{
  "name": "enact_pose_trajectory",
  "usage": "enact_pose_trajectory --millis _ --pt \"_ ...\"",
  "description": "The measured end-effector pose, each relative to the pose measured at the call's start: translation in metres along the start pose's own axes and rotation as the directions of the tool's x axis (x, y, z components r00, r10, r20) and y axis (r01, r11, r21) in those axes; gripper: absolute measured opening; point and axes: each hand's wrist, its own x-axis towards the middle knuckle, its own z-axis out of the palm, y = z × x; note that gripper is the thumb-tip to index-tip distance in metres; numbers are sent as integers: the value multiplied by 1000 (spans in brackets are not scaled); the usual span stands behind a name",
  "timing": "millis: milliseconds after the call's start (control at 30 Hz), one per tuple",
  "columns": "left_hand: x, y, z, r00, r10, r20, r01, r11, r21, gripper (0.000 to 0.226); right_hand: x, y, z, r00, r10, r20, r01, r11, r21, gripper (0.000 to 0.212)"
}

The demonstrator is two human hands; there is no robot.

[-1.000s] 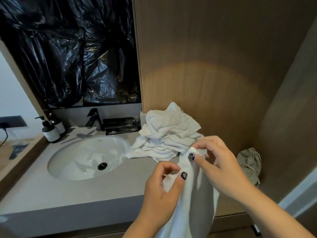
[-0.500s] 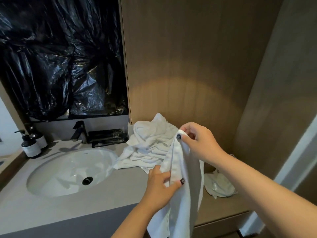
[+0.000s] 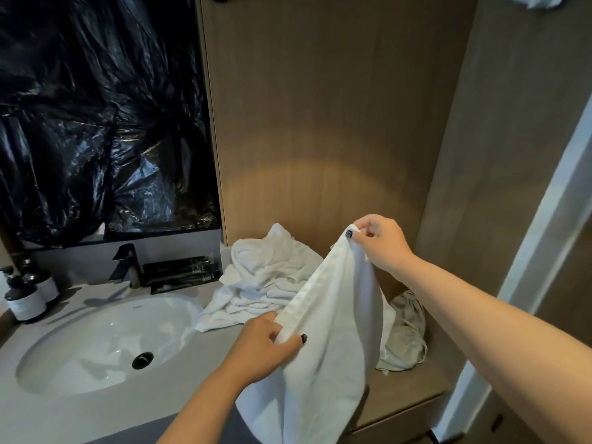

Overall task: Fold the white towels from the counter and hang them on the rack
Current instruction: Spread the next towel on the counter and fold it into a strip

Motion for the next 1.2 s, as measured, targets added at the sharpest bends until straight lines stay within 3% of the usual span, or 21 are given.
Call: enact_pose_trajectory --millis 167,333,467,567,700,800,900,967,1033,1067,1133,1167,1200 --pt "2 -13 -17 1000 1 0 -1 998 59 62 0 3 -9 996 76 -37 -75 997 10 7" --pt "16 -22 -43 999 -17 -46 26 980 197 65 -5 13 -16 957 262 -126 -229 946 230 10" --pt "23 -17 -55 998 51 47 -66 918 390 62 -6 15 -20 942 306 -138 -256 921 292 10" --pt "28 -14 -63 990 25 140 -94 856 509 61 -9 14 -21 925 340 -167 -260 890 374 10" --pt "33 -13 -67 977 -24 213 -98 834 543 62 -14 15 -21 905 373 -207 -253 859 445 9" --pt "32 -8 -69 969 -61 239 -41 917 398 54 -16 17 -24 891 391 -232 -250 848 468 10" --pt "30 1 -73 982 -65 177 81 993 -82 43 -14 22 -31 881 413 -233 -240 812 533 12" --pt "29 8 -78 985 -22 170 55 979 -194 43 -14 26 -35 878 422 -227 -244 801 546 14" --pt "29 13 -80 986 47 161 -44 999 -20 46 -14 31 -36 870 435 -232 -253 797 548 15" --pt "28 17 -81 988 81 133 -105 977 185 49 -15 33 -36 866 440 -236 -255 796 549 16" --pt "28 25 -80 979 167 119 -203 736 646 48 -17 34 -38 865 441 -241 -256 800 543 20" --pt "28 27 -80 975 173 141 -218 596 773 49 -18 35 -38 866 440 -237 -259 801 540 20" --pt "30 26 -79 977 144 157 -210 520 828 51 -18 36 -38 870 438 -228 -261 800 539 18"
